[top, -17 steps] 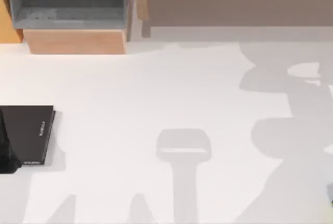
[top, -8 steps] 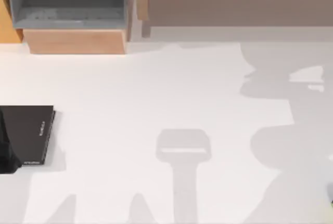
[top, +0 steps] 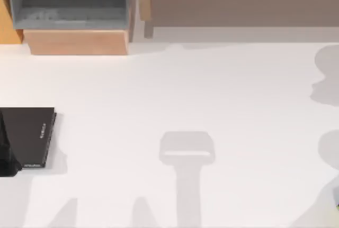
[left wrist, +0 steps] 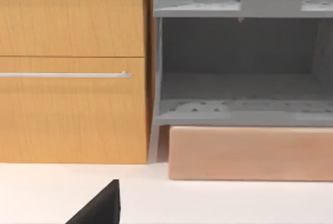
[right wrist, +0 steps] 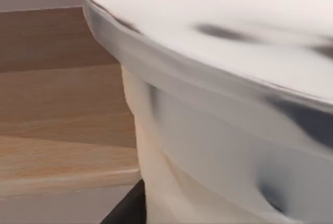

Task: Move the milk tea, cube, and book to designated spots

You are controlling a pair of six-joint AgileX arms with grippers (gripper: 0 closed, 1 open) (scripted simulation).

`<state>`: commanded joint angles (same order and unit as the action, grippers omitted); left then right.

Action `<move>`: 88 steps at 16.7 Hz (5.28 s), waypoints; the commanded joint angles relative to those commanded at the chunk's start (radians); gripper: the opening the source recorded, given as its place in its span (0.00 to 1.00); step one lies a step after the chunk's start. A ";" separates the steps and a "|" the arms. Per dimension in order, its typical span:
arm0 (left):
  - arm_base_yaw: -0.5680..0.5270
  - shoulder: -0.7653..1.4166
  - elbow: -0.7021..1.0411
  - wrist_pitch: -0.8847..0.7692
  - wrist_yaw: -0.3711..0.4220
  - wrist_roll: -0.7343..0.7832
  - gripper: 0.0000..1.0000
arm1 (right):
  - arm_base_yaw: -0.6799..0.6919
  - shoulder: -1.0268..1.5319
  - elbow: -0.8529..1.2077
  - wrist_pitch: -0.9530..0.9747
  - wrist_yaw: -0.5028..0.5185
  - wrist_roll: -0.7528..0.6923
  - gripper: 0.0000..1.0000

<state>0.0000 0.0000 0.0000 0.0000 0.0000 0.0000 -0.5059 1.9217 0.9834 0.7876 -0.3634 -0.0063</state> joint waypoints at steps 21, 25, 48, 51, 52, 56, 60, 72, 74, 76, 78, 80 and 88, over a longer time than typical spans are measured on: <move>0.000 0.000 0.000 0.000 0.000 0.000 1.00 | 0.038 0.180 -0.052 0.199 -0.009 -0.063 0.00; 0.000 0.000 0.000 0.000 0.000 0.000 1.00 | 0.044 0.199 -0.044 0.208 -0.006 -0.063 0.00; 0.000 0.000 0.000 0.000 0.000 0.000 1.00 | 0.044 0.199 -0.044 0.208 -0.006 -0.063 1.00; 0.000 0.000 0.000 0.000 0.000 0.000 1.00 | 0.038 0.187 -0.059 0.215 -0.011 -0.063 1.00; 0.000 0.000 0.000 0.000 0.000 0.000 1.00 | 0.033 0.180 -0.076 0.222 -0.015 -0.064 1.00; 0.000 0.000 0.000 0.000 0.000 0.000 1.00 | 0.018 0.151 -0.128 0.246 -0.031 -0.068 1.00; 0.000 0.000 0.000 0.000 0.000 0.000 1.00 | 0.006 0.134 -0.166 0.263 -0.042 -0.070 1.00; 0.000 0.000 0.000 0.000 0.000 0.000 1.00 | -0.012 -0.072 -0.199 0.084 -0.067 -0.074 1.00; 0.000 0.000 0.000 0.000 0.000 0.000 1.00 | -0.015 -0.082 -0.201 0.076 -0.070 -0.074 1.00; 0.000 0.000 0.000 0.000 0.000 0.000 1.00 | -0.009 -0.079 -0.196 0.078 -0.069 -0.074 1.00; 0.000 0.000 0.000 0.000 0.000 0.000 1.00 | -0.009 -0.081 -0.194 0.068 -0.068 -0.075 1.00; 0.000 0.000 0.000 0.000 0.000 0.000 1.00 | -0.007 -0.095 -0.187 0.019 -0.063 -0.081 1.00; 0.000 0.000 0.000 0.000 0.000 0.000 1.00 | 0.036 -0.282 -0.115 -0.551 0.064 -0.181 1.00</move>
<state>0.0000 0.0000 0.0000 0.0000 0.0000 0.0000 -0.4704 1.6393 0.8687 0.2367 -0.2994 -0.1875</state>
